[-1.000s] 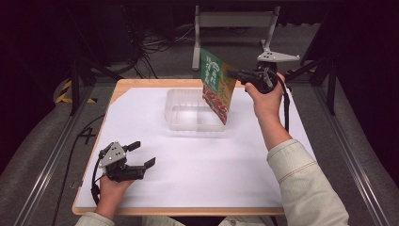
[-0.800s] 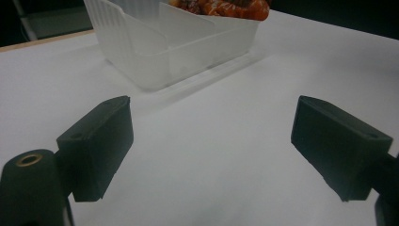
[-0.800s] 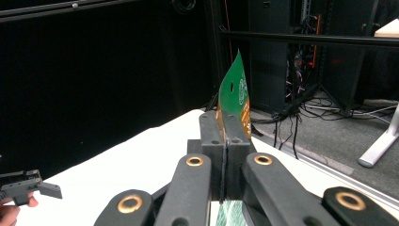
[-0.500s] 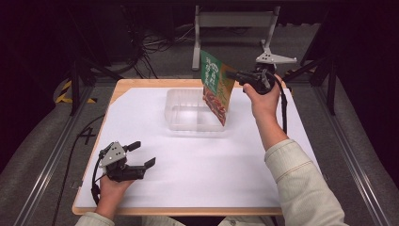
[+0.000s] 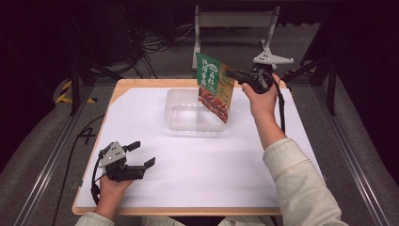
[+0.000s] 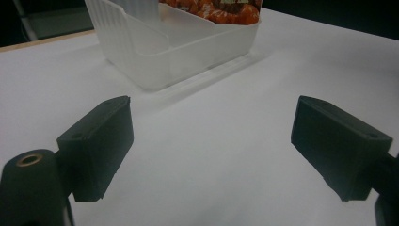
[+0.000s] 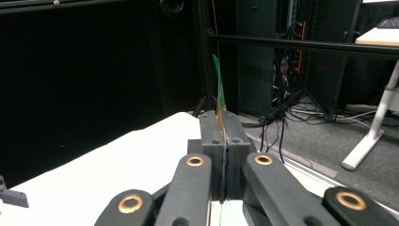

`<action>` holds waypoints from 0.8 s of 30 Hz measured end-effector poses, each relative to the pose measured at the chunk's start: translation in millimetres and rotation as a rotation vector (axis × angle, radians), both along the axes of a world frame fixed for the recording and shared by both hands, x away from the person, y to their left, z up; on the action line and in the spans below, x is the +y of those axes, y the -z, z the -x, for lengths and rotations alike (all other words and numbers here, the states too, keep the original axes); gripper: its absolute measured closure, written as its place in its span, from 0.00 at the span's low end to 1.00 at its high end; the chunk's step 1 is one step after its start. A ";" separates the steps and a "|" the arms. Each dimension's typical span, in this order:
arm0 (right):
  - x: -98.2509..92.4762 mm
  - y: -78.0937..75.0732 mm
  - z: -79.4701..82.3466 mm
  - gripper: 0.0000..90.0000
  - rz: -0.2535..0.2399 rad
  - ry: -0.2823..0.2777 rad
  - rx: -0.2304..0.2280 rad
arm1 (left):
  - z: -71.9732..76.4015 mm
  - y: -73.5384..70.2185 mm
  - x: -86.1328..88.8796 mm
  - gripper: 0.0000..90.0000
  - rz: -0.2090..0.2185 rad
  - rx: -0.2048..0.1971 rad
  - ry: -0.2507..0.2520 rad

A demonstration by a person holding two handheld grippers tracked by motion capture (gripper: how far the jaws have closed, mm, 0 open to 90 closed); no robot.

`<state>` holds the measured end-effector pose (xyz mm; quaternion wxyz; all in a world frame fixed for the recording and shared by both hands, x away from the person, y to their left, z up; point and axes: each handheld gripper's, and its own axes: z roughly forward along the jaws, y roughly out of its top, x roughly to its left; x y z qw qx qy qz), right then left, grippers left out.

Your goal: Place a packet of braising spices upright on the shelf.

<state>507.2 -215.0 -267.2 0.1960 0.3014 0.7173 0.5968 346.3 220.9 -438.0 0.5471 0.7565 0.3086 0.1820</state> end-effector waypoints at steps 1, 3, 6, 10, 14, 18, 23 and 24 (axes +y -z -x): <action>0.0 1.2 -0.1 1.00 0.003 0.002 0.002 | 0.0 0.0 0.0 0.16 0.000 0.000 0.000; 0.1 3.6 -0.2 1.00 0.005 0.002 0.007 | 0.1 -0.1 0.0 0.16 0.000 -0.001 0.000; -0.3 6.8 -0.4 1.00 0.002 0.004 0.012 | 0.2 -0.2 0.1 0.16 -0.001 -0.001 -0.001; -0.6 9.3 0.1 1.00 0.002 0.006 0.016 | 0.0 -0.2 0.1 0.16 -0.004 0.000 0.002; 0.0 14.0 0.7 1.00 0.004 0.003 0.026 | 0.5 -0.1 -0.7 0.16 0.002 0.005 0.000; 1.0 15.7 1.6 1.00 0.010 0.001 0.032 | 0.5 0.0 -0.7 0.16 0.001 0.007 -0.001; 4.4 19.2 2.1 1.00 0.034 -0.006 0.042 | 0.7 -0.1 -1.0 0.16 0.002 0.007 0.001; 4.8 20.1 1.9 1.00 0.039 -0.005 0.044 | 0.6 -0.1 -0.8 0.16 0.002 0.006 0.000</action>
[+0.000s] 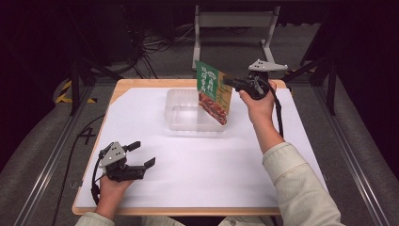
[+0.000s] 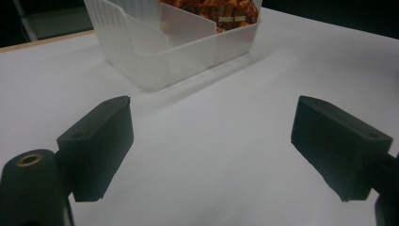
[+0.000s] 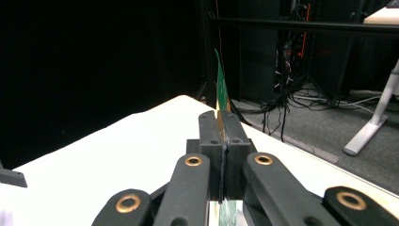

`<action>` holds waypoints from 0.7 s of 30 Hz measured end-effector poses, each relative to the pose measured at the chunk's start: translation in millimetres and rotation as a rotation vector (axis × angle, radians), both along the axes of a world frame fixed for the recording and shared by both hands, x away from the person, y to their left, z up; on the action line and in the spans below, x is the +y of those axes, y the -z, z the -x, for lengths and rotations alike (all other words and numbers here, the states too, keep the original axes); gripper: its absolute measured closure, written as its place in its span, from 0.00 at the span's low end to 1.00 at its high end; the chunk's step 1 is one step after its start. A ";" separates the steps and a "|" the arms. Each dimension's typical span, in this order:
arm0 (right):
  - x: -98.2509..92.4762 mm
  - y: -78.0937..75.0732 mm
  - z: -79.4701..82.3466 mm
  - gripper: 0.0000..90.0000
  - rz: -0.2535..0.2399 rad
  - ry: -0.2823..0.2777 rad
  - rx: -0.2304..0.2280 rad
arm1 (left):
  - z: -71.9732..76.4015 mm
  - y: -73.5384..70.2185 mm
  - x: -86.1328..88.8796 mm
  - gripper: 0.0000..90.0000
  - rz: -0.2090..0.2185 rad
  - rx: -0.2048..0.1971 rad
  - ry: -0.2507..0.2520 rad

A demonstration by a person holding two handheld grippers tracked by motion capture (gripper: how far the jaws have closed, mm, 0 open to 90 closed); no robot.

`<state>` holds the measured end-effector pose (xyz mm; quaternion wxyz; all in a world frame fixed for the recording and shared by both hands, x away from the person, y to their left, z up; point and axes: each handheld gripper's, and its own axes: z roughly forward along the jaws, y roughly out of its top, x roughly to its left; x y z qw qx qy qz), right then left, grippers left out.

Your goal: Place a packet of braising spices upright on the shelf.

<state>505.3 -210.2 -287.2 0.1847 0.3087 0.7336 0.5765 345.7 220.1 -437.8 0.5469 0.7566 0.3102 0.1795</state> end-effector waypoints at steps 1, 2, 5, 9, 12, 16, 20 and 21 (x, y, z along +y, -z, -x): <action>0.2 0.5 0.1 1.00 0.000 0.000 0.001 | 0.0 0.0 0.1 0.16 0.000 0.000 0.000; 0.2 0.7 0.2 1.00 -0.003 -0.002 0.001 | -0.2 -0.1 0.3 0.16 -0.002 -0.003 0.000; 0.5 0.1 0.9 1.00 0.002 -0.001 0.001 | 0.0 0.0 0.1 0.16 0.000 0.000 0.000; -0.9 0.7 2.8 0.98 0.002 -0.001 0.005 | 0.3 -0.2 -0.1 0.16 0.000 -0.001 0.000; -3.8 3.2 4.7 0.98 -0.001 0.003 0.008 | 0.1 -0.1 -0.1 0.16 0.000 -0.001 0.000; -9.0 8.6 7.1 0.97 -0.001 0.012 0.019 | 0.1 -0.1 -0.8 0.16 -0.004 -0.002 0.001; -13.2 10.4 7.9 0.95 -0.012 0.015 0.026 | -0.4 -0.3 -1.3 0.16 -0.008 -0.005 0.003; -13.4 10.1 8.1 0.95 -0.011 0.014 0.026 | -0.2 -0.2 -1.7 0.16 -0.006 -0.001 0.001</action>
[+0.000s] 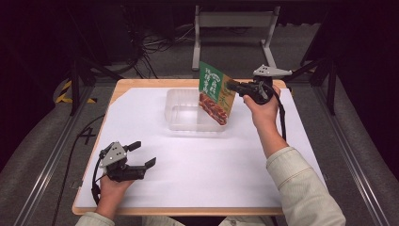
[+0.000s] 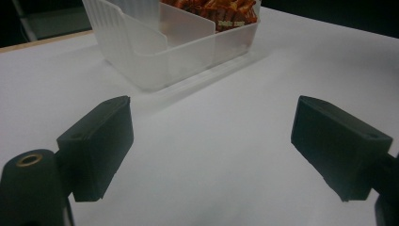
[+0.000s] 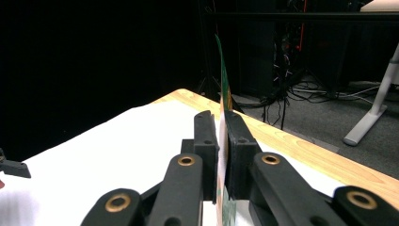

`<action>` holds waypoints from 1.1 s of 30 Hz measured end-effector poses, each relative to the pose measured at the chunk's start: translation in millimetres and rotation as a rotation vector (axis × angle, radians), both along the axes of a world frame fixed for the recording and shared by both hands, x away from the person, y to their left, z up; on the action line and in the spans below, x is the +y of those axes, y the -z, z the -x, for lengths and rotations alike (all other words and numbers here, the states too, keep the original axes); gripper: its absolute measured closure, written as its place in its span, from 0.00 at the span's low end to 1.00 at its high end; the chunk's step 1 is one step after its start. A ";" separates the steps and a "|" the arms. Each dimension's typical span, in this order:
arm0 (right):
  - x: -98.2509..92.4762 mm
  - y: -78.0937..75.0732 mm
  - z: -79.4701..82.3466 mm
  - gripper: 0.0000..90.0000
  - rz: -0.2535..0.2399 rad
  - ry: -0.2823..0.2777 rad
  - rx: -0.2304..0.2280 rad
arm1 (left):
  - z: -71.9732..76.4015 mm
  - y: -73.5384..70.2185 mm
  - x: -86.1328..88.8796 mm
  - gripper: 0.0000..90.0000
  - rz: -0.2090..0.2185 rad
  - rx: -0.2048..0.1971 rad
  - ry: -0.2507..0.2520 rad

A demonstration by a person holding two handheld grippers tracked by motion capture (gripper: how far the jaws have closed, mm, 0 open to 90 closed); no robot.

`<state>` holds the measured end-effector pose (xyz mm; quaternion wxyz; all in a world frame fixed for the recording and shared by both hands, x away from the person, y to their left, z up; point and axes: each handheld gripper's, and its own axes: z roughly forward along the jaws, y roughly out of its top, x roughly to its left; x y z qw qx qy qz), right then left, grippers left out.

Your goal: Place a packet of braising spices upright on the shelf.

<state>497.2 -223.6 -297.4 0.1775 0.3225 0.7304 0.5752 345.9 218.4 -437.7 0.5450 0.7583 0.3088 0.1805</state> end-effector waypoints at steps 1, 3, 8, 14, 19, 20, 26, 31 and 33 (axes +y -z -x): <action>-0.1 -0.5 0.2 0.93 -0.001 -0.002 -0.003 | -0.3 0.0 0.2 0.16 -0.003 -0.003 0.002; -0.4 -1.8 1.1 0.91 -0.002 -0.001 -0.008 | -0.4 0.1 0.1 0.16 -0.003 -0.002 0.002; -0.7 -3.3 2.3 0.75 -0.005 -0.008 -0.006 | -0.8 0.2 0.3 0.16 -0.005 -0.006 0.004; 0.7 -8.1 8.2 0.48 0.028 -0.005 -0.031 | -1.8 0.5 -1.8 0.16 -0.004 -0.001 0.006; -2.4 -14.7 19.2 0.34 0.034 -0.020 -0.066 | -1.9 0.3 -2.3 0.16 -0.002 0.001 0.006; -2.4 -14.7 19.2 0.34 0.034 -0.020 -0.066 | -1.9 0.3 -2.3 0.16 -0.002 0.001 0.006; -16.4 -20.3 39.0 0.32 0.047 -0.029 -0.092 | -2.6 0.6 -2.8 0.16 -0.004 0.000 0.006; -29.4 -19.9 52.8 0.31 0.025 -0.043 -0.095 | -2.2 -0.2 -2.5 0.16 -0.001 -0.001 0.006; -34.2 -19.4 57.9 0.31 0.026 -0.051 -0.097 | -2.2 0.0 -3.0 0.16 0.002 0.002 0.006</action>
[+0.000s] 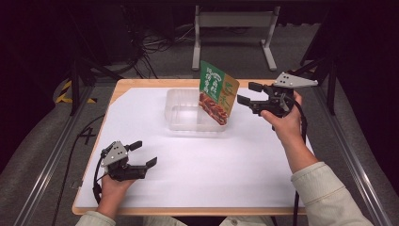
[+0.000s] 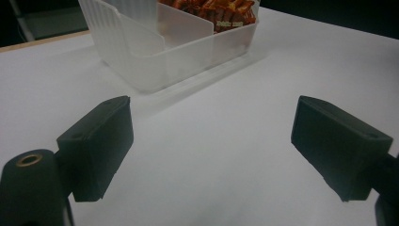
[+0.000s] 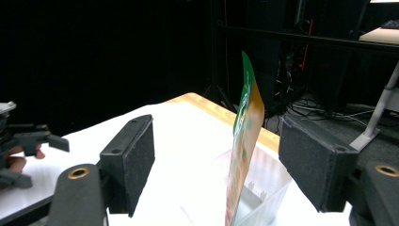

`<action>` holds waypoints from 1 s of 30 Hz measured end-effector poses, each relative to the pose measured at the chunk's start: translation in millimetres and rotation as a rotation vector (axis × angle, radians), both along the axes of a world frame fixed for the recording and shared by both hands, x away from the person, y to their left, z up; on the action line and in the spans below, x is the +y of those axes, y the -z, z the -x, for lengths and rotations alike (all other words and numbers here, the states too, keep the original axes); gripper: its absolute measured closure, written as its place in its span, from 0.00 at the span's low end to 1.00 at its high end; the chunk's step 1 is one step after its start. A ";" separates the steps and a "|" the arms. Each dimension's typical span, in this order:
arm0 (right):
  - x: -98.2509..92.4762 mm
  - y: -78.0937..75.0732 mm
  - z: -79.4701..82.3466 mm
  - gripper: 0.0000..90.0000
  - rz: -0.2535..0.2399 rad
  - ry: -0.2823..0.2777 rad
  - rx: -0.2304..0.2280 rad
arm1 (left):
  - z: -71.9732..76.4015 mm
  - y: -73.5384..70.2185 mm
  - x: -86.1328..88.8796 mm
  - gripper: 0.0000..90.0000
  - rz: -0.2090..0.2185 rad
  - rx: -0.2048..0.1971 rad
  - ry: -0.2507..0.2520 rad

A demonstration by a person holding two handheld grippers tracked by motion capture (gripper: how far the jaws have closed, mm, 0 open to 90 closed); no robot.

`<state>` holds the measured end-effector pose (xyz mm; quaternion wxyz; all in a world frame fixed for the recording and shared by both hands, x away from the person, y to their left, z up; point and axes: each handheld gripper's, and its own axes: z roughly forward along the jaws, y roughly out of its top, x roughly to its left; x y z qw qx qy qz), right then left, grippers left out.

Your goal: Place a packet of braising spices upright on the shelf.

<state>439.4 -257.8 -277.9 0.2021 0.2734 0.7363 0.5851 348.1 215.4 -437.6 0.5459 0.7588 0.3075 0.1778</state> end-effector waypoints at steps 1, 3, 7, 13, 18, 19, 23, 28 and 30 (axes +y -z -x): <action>-2.5 0.0 2.6 0.30 0.003 -0.002 0.000 | -0.1 0.0 0.1 0.16 -0.004 0.000 -0.001; -6.9 0.1 7.3 0.30 -0.001 -0.010 -0.001 | -0.1 0.0 -0.2 0.15 -0.004 0.001 0.001; -14.1 -0.5 16.2 0.29 -0.004 -0.016 -0.005 | 0.0 -0.2 0.1 0.15 0.000 -0.001 0.001; -26.4 2.2 32.5 0.29 -0.002 -0.014 -0.006 | 0.3 -0.2 -0.1 0.15 0.006 0.002 0.001; -33.9 6.2 42.8 0.28 0.036 0.000 -0.015 | 0.3 -0.5 -0.5 0.15 0.004 -0.003 0.004; -35.3 7.5 45.5 0.28 0.046 0.005 -0.017 | 0.2 -0.7 -0.4 0.15 0.001 -0.008 0.008; -41.5 18.7 57.1 0.27 0.052 0.013 -0.023 | 0.3 -0.5 -0.2 0.15 0.002 0.000 0.001; -46.2 32.6 65.4 0.27 0.034 0.011 -0.018 | 0.9 -0.9 -0.3 0.15 0.008 -0.002 0.004; -46.8 43.1 69.4 0.27 0.048 0.008 -0.015 | 0.8 -1.1 0.1 0.15 0.009 -0.005 0.006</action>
